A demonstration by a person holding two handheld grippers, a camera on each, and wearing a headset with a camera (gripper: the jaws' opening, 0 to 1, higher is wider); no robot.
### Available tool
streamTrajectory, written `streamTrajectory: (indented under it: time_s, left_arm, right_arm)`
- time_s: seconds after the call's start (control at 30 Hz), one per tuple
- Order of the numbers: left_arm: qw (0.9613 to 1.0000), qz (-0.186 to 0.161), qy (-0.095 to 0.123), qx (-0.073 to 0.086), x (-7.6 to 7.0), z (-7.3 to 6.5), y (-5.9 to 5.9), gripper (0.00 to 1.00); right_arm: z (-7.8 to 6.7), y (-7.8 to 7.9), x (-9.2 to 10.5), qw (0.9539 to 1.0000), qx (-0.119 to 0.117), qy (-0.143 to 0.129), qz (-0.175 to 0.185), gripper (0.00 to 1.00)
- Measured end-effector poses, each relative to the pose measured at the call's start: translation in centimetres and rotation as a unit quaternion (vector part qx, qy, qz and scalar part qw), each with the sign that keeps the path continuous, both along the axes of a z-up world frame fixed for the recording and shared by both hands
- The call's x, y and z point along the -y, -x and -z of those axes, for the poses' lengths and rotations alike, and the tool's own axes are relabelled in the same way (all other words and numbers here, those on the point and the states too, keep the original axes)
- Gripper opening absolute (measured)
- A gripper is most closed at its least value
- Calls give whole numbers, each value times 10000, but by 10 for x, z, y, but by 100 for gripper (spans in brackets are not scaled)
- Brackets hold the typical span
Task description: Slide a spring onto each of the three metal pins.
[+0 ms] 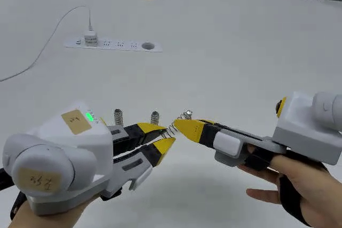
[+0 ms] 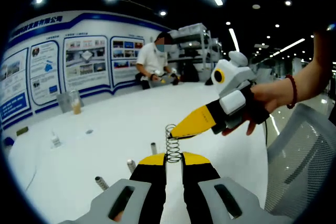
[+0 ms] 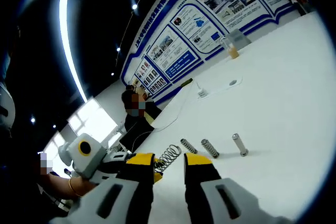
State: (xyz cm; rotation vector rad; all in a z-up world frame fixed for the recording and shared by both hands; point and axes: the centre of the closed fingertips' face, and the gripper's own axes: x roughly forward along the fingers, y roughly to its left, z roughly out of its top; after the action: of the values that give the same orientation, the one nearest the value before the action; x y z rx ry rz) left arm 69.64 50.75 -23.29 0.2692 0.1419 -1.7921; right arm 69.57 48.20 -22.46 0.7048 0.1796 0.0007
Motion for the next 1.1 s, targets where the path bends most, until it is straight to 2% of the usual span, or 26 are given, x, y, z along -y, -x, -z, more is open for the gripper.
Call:
streamTrajectory:
  time_s: [0.23, 0.37, 0.5, 0.6, 0.7, 0.8, 0.93, 1.1]
  left_arm:
    - [9999, 24, 97, -54, -1, -7, 4, 10]
    - [9999, 40, 117, -14, -2, -8, 6, 10]
    - [9998, 37, 172, -29, -2, -12, 6, 10]
    - [9998, 45, 183, -6, -2, -13, 6, 10]
    - [9998, 44, 171, 15, -1, -14, 6, 11]
    - [9999, 60, 124, -28, -1, -13, 7, 11]
    - [9999, 85, 67, -14, 0, -11, 8, 11]
    - [9999, 57, -112, -29, -1, -4, 8, 12]
  right_arm:
    - [-4, -3, -1, 9994, 110, -341, -2, 18]
    - [-6, -4, -3, 9985, 149, -525, -16, 16]
    - [-9, -4, -3, 9960, 256, -852, -18, 14]
    - [-12, -5, -5, 9950, 331, -943, -50, 13]
    - [-16, -5, -7, 9948, 414, -922, -92, 12]
    - [-18, -5, -8, 9956, 431, -827, -128, 12]
    - [-19, -5, -8, 9974, 407, -573, -175, 11]
    - [-20, -4, -3, 9979, 424, -474, -117, 11]
